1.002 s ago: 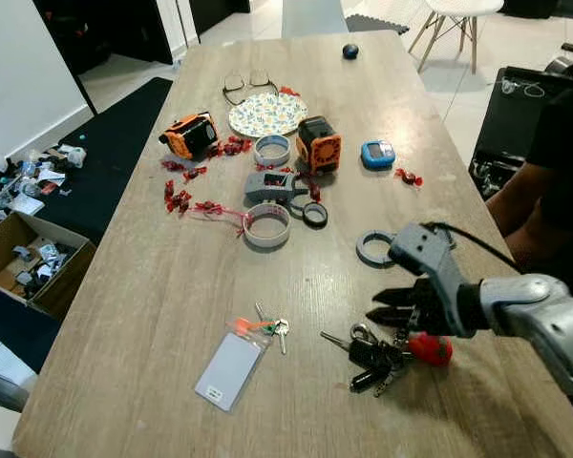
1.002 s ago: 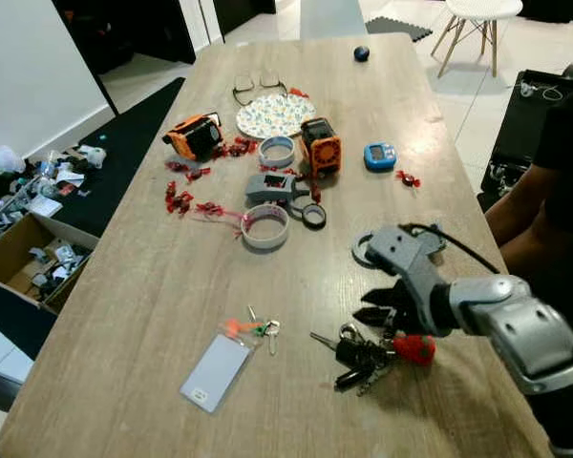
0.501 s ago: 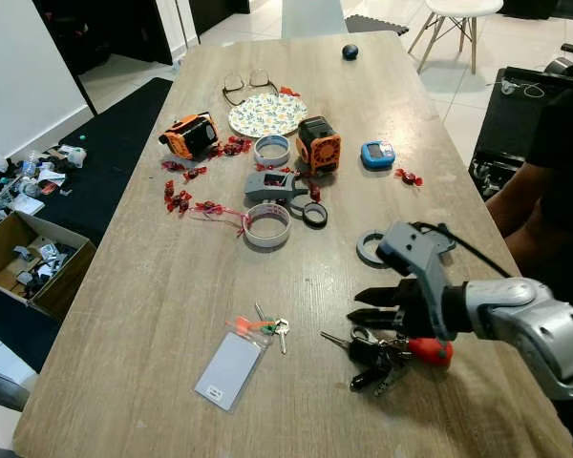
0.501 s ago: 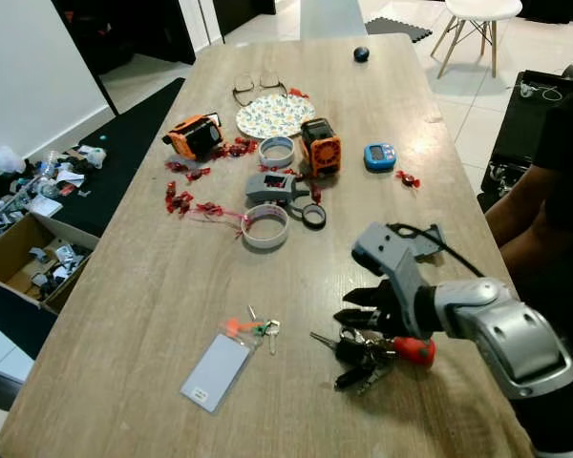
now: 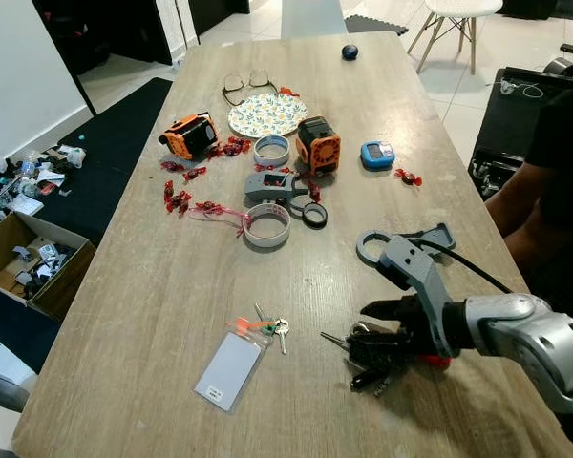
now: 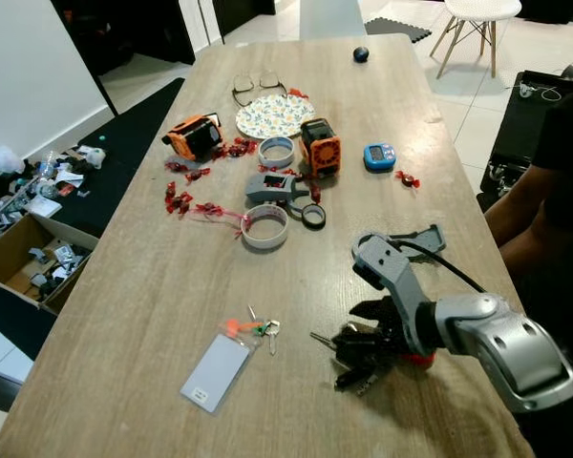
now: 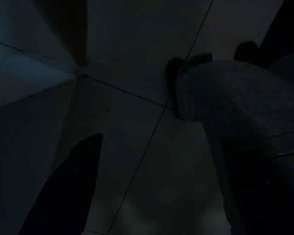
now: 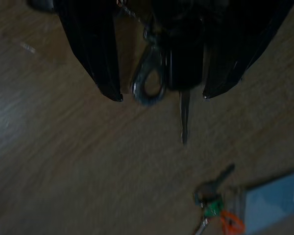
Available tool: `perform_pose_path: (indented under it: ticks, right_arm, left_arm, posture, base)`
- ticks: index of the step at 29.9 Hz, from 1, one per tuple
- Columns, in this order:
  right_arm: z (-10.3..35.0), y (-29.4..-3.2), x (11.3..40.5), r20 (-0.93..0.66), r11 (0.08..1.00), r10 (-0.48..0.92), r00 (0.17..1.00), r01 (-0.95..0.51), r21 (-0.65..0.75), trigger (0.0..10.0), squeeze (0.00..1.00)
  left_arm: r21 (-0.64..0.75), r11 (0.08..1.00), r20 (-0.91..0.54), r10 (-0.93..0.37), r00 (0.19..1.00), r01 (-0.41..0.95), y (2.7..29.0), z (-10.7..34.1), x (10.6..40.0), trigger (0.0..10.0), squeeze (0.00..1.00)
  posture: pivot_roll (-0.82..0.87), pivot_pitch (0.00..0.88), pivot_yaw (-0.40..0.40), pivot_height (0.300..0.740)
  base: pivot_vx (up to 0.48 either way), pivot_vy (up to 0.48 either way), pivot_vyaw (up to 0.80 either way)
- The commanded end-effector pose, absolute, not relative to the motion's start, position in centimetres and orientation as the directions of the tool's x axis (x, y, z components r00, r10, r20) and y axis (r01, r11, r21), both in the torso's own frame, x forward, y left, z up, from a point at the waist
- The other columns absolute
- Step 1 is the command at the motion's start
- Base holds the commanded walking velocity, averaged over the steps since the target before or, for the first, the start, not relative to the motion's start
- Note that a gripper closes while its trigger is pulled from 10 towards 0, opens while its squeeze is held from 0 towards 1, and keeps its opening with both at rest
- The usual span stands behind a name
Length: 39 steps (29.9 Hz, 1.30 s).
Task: Hang keys on a hook
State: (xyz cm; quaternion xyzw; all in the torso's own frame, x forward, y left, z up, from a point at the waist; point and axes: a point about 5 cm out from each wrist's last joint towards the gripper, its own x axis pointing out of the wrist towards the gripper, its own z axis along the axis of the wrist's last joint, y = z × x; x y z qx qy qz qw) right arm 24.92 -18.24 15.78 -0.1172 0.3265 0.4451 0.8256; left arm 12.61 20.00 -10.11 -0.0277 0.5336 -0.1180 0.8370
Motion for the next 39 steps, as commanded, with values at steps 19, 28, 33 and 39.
perform_pose_path:
  ticks: [19, 28, 33, 39]
  right_arm:
    - [16.3, -20.1, 25.3, -0.721, 0.638, 0.53, 0.447, -0.77, -0.008, 10.0, 0.0]
    - [16.5, -19.8, 25.4, -0.707, 0.645, 0.537, 0.46, -0.764, -0.008, 10.0, 0.0]
    - [17.2, -20.0, 25.8, -0.677, 0.672, 0.539, 0.502, -0.741, -0.015, 10.0, 0.0]
    - [17.4, -20.2, 25.4, -0.685, 0.676, 0.53, 0.499, -0.737, -0.014, 10.0, 0.0]
  left_arm:
    - [-0.19, 0.966, -0.907, -0.24, 0.346, 0.174, 20.2, -10.5, 11.2, 10.0, 0.0]
    - [-0.19, 0.966, -0.906, -0.241, 0.347, 0.173, 20.2, -10.5, 11.1, 10.0, 0.0]
    - [-0.193, 0.966, -0.906, -0.243, 0.346, 0.173, 20.2, -10.5, 11.1, 10.0, 0.0]
    - [-0.196, 0.965, -0.905, -0.247, 0.347, 0.175, 20.1, -10.5, 11.2, 10.0, 0.0]
  posture:
    - [-0.14, 0.14, 0.114, 0.74]
    - [-0.14, 0.14, 0.114, 0.74]
    - [-0.14, 0.14, 0.114, 0.74]
    - [-0.14, 0.141, 0.113, 0.74]
  base:
    - [0.0, 0.0, 0.0]
    - [0.0, 0.0, 0.0]
    - [0.0, 0.0, 0.0]
    - [0.0, 0.0, 0.0]
